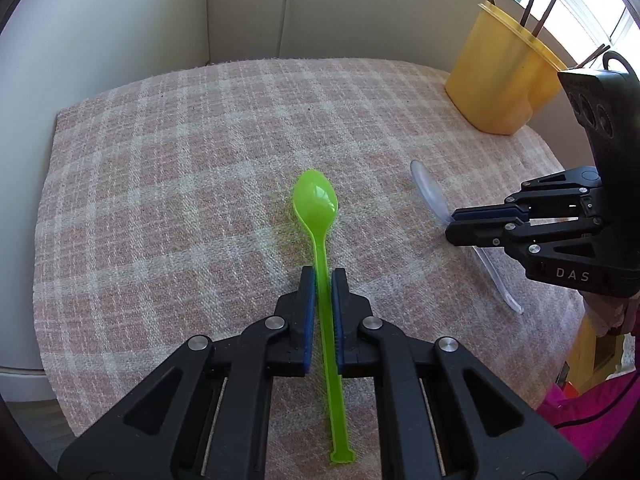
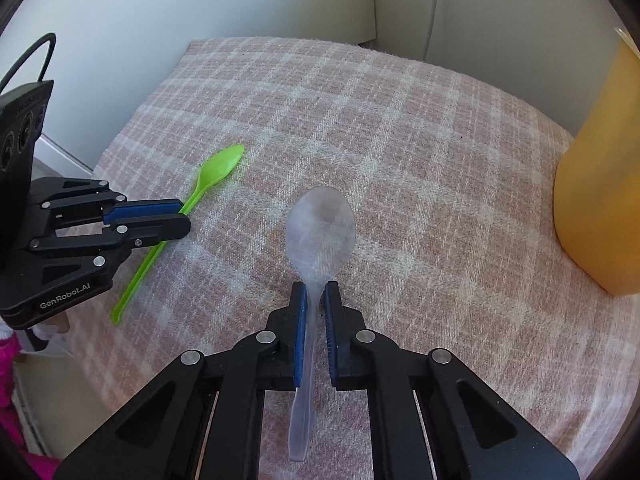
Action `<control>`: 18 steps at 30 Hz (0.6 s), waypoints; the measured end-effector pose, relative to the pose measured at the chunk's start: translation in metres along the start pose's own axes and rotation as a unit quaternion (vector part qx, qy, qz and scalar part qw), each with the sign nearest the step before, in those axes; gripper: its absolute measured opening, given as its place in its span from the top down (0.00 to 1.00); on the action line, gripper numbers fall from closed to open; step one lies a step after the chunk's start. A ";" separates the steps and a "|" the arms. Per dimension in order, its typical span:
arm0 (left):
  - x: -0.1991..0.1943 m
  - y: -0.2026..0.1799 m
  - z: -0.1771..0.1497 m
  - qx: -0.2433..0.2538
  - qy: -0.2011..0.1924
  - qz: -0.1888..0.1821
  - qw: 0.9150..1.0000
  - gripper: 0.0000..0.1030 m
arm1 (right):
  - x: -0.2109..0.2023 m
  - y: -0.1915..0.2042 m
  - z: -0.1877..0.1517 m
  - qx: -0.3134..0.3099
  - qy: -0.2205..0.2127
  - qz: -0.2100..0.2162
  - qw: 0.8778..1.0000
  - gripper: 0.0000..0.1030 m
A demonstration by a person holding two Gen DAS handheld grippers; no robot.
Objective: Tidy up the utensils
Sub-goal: 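Lift both spoons upright and carry them over the yellow container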
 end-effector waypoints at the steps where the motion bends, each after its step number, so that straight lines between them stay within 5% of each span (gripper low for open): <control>1: -0.003 0.000 0.001 -0.002 -0.004 -0.004 1.000 0.95 | -0.002 -0.002 -0.001 0.008 -0.003 0.004 1.000 0.93; 10: -0.033 -0.011 0.016 -0.005 -0.050 -0.031 0.998 0.96 | -0.038 -0.018 -0.007 0.042 -0.063 0.024 0.997 0.93; 18: -0.053 -0.036 0.028 0.016 -0.092 -0.044 0.995 0.96 | -0.082 -0.027 -0.016 0.036 -0.137 0.002 0.990 0.94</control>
Point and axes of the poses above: each gripper's, at about its wrist camera, not at the fingertips, and x roughly the way its jaws point, y to its left, z to its top, the point moved 5 cm from there along x, roughly the way its jaws point
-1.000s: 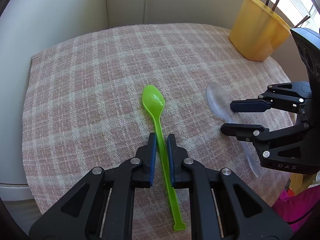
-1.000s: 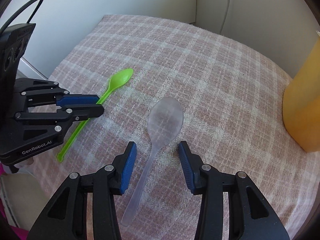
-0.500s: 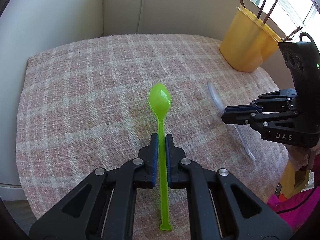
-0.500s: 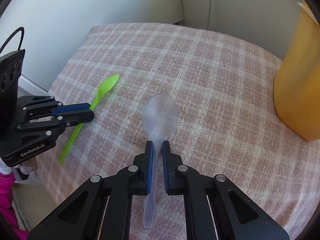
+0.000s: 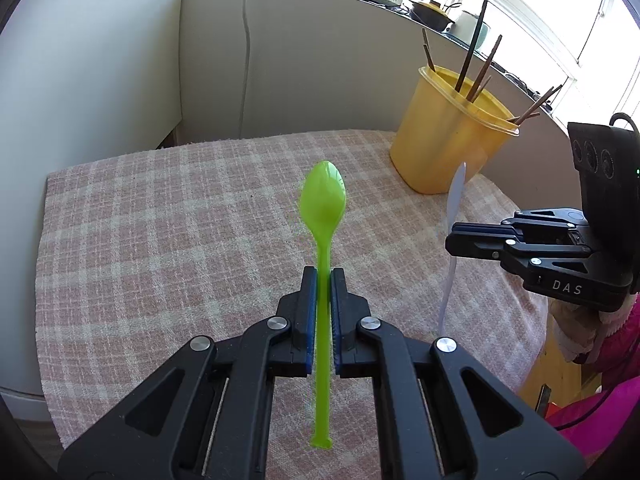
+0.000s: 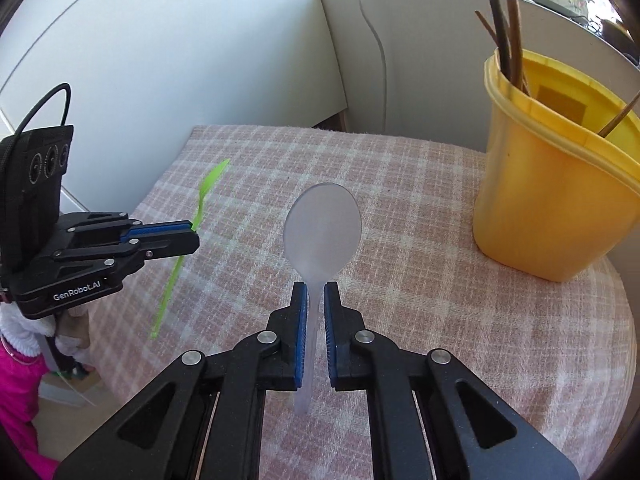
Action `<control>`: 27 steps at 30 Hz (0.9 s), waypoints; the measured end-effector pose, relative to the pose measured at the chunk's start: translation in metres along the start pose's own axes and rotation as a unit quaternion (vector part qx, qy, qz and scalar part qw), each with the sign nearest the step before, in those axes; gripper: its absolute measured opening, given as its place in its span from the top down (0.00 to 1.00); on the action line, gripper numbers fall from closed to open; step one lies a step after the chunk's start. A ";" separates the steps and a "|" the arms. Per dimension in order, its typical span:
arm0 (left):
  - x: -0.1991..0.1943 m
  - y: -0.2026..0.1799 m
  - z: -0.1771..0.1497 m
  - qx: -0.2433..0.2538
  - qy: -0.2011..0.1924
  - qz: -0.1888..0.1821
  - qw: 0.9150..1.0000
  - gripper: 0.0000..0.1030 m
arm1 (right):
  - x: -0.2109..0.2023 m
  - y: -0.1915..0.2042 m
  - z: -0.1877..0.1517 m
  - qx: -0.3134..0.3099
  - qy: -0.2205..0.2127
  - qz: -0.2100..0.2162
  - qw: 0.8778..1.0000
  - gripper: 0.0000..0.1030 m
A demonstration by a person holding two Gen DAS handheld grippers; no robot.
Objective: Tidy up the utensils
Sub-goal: 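Lift both spoons upright and carry them over the yellow container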
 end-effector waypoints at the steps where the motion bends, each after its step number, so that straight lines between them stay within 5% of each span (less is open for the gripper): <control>1: -0.001 -0.003 0.002 0.003 -0.003 -0.002 1.000 0.96 | -0.005 -0.002 0.000 0.001 -0.008 -0.003 1.000 0.94; 13: -0.011 -0.024 0.030 0.007 -0.046 -0.026 0.999 0.96 | -0.064 -0.026 0.004 0.006 -0.080 -0.034 0.996 1.00; 18: -0.005 -0.029 0.034 0.010 -0.046 -0.024 0.999 0.96 | -0.043 -0.036 0.002 0.027 -0.028 -0.009 0.999 0.98; 22: -0.004 -0.022 0.031 0.000 -0.044 -0.019 0.999 0.96 | -0.009 -0.045 0.000 0.058 0.025 0.019 0.998 0.68; 27: -0.013 -0.010 0.020 -0.009 -0.045 -0.013 0.999 0.96 | 0.036 -0.042 0.006 0.051 0.055 -0.009 0.997 0.70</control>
Point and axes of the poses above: each gripper's, at about its wrist camera, not at the fingertips, and x roughly the way its jaws point, y to its left, z to its top, the point moved 5 cm from there along x, roughly the way its jaws point
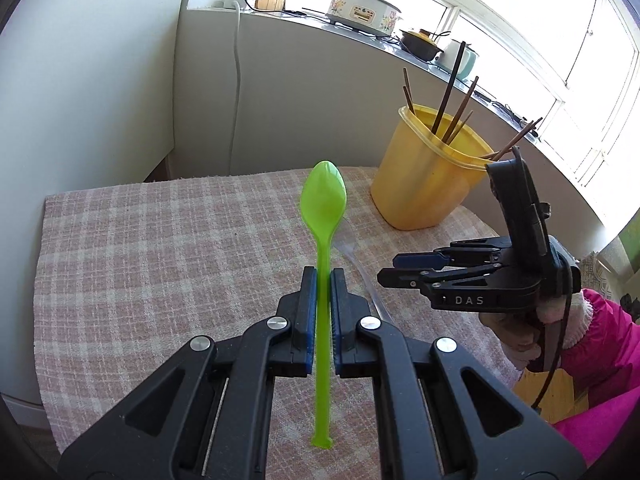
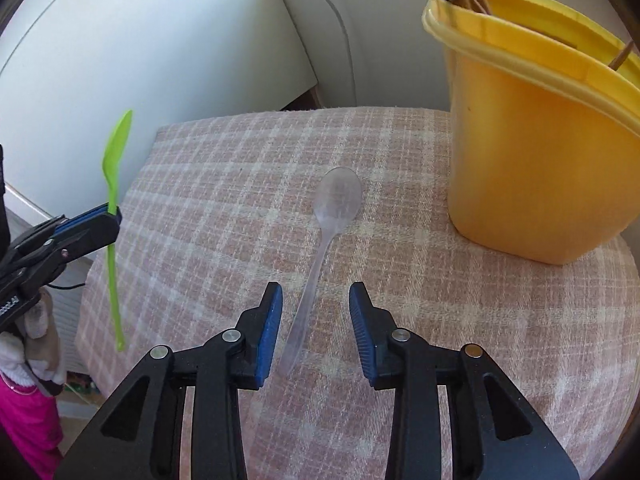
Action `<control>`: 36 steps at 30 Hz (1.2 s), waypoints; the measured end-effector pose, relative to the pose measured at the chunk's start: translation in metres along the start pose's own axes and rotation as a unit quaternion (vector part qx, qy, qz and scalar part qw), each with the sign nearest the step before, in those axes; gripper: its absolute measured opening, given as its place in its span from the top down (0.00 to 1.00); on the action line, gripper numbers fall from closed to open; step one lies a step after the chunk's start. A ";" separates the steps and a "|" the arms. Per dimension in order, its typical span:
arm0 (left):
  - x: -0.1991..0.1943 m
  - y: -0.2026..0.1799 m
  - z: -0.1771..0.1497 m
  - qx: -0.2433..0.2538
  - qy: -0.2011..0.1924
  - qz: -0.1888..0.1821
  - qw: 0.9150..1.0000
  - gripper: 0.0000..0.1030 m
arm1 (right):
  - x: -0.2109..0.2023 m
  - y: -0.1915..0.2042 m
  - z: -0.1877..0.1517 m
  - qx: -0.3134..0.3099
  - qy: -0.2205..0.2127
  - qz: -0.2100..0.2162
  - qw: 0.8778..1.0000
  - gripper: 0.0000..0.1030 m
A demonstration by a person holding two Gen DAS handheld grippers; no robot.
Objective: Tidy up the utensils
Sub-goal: 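Lift both spoons upright and carry them over the yellow container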
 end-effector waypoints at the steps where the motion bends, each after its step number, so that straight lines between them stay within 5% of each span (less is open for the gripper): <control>1: -0.001 0.002 -0.001 -0.001 -0.001 0.001 1.000 0.96 | 0.007 0.001 0.002 -0.005 0.000 -0.013 1.000 0.70; 9: -0.003 0.013 -0.005 -0.011 0.000 -0.001 1.000 0.96 | 0.041 0.013 0.011 -0.047 0.008 -0.065 0.997 0.92; 15: -0.008 0.007 0.005 -0.008 -0.015 -0.009 1.000 0.96 | 0.034 0.019 0.009 -0.044 -0.004 -0.051 0.998 0.96; 36: -0.021 -0.086 0.083 0.045 -0.108 -0.080 0.990 0.96 | -0.136 -0.005 -0.012 -0.037 -0.209 -0.028 0.977 0.96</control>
Point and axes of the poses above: each gripper's, at about its wrist camera, not at the fingertips, and x roughly the way its jaws point, y to its left, z to its top, the point moved 5 cm from there along x, roughly the way its jaws point
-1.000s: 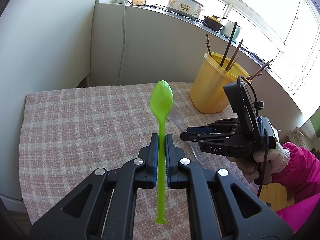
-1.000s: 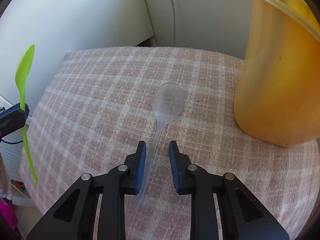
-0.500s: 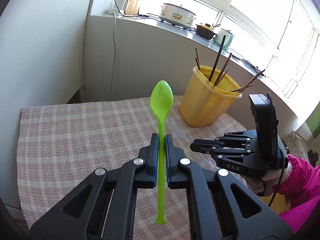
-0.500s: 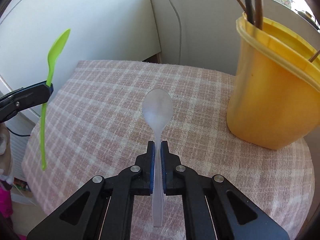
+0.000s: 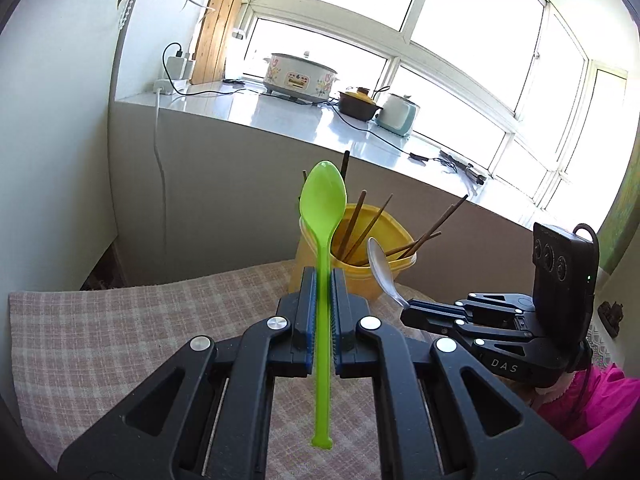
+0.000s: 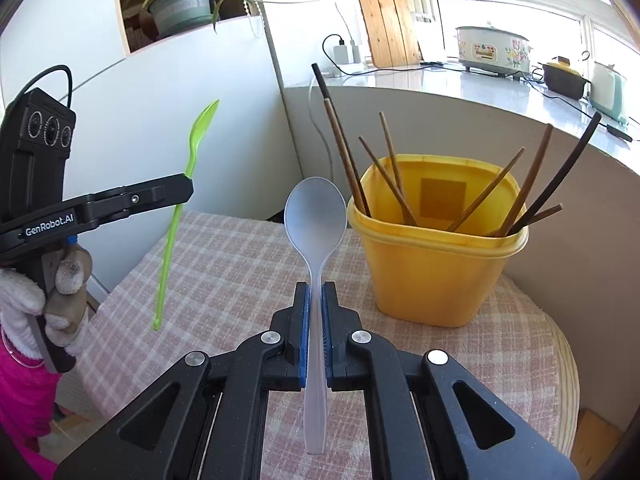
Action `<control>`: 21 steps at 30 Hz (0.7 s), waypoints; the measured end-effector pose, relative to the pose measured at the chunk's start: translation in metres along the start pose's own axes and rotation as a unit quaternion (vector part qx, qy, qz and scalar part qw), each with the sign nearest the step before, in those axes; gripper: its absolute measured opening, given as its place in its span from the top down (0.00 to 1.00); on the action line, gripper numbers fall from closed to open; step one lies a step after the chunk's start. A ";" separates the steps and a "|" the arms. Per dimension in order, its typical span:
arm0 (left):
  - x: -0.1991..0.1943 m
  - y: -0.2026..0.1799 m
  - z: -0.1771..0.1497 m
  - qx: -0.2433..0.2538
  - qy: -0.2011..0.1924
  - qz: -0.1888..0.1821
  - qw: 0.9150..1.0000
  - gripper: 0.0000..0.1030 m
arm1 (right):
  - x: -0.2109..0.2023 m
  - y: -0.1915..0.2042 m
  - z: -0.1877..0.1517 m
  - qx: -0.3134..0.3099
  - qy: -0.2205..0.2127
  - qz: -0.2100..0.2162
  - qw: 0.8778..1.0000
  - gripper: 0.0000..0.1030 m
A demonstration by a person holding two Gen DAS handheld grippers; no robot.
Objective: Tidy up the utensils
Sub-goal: 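Lift both spoons upright and carry them over the yellow container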
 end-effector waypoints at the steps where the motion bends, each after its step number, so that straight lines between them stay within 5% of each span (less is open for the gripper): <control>1: 0.002 -0.007 0.005 0.004 -0.005 -0.005 1.000 0.96 | -0.008 -0.003 0.004 0.002 -0.010 -0.003 1.000 0.96; 10: 0.025 -0.051 0.048 0.031 -0.042 -0.031 0.998 0.96 | -0.036 -0.038 0.039 0.030 -0.084 -0.037 0.995 0.96; 21: 0.059 -0.070 0.075 0.045 -0.071 -0.017 0.996 0.96 | -0.058 -0.070 0.082 0.060 -0.142 -0.041 0.987 0.96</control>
Point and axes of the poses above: each gripper's, at about its wrist camera, not at the fingertips, and x roughly the way its jaws point, y to its left, z to its top, the point moved 5 cm from there along x, roughly the way its jaws point
